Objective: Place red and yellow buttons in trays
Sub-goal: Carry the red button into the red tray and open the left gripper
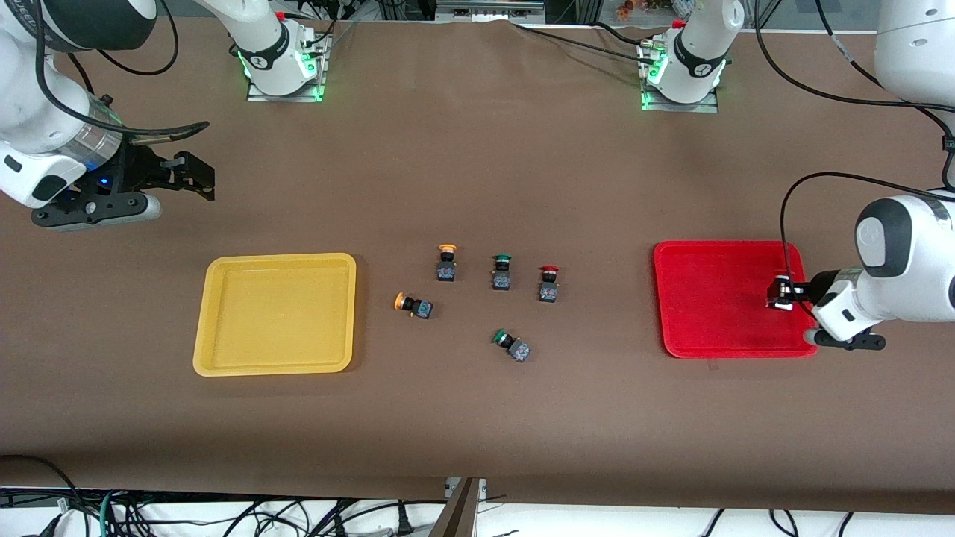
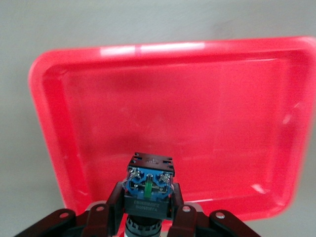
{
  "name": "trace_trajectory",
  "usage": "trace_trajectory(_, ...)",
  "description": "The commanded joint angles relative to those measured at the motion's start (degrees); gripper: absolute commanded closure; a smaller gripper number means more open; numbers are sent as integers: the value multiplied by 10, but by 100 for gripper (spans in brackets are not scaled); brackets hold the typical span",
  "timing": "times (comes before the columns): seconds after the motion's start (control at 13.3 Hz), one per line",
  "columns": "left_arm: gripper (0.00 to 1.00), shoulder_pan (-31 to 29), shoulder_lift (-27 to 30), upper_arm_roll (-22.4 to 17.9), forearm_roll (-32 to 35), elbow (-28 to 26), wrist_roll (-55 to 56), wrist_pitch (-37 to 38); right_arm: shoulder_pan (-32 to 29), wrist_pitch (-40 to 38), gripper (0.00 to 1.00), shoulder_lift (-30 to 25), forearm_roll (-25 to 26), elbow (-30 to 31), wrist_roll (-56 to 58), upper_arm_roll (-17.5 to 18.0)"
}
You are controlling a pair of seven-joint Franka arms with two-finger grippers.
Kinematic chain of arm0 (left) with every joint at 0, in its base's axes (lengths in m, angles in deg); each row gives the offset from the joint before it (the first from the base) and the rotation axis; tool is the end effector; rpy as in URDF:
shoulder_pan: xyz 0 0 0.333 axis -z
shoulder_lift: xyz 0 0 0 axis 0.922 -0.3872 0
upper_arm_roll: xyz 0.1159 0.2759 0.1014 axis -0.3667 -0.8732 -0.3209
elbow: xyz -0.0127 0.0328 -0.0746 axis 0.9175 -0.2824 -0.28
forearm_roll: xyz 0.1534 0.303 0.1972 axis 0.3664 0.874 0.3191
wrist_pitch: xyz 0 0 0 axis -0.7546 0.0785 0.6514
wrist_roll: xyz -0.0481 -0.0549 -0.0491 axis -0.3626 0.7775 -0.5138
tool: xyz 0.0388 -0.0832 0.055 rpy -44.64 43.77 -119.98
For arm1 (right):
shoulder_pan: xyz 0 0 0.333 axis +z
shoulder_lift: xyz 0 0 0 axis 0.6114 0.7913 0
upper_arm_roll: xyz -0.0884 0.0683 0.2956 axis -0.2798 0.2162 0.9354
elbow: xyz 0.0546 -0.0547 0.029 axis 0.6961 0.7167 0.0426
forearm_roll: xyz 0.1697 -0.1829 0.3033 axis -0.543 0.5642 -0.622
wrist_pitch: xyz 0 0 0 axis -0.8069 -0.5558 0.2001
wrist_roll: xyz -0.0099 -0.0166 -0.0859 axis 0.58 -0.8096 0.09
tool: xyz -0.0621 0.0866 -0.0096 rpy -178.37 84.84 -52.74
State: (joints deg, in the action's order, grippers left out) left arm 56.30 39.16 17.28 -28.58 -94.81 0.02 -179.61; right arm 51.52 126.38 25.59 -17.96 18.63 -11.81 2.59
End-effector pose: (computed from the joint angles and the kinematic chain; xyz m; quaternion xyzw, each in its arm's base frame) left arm 0.6403 0.1200 0.2652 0.9913 -0.0097 -0.1233 0.0448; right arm 0.5727 0.0976 0.5737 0.9962 0.0822 -0.0287 0.0054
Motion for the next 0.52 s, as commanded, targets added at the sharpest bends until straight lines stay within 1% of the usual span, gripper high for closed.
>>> trace_trajectory(0.0,100,-23,17,8,5,-101,-39,-99,-2,-3,0,1,-1,-6,-4,-2)
trace_trajectory(0.07,100,-32,17,8,5,-106,-51,-114,-5,-2,0,6,-4,-8,-2,-4)
trace_trajectory(0.3,100,-33,13,8,4,-106,-52,-117,1,38,0,57,-17,-8,-2,-1)
trace_trajectory(0.45,100,-35,3,7,5,-110,-52,-140,14,39,0,74,-18,-11,2,0)
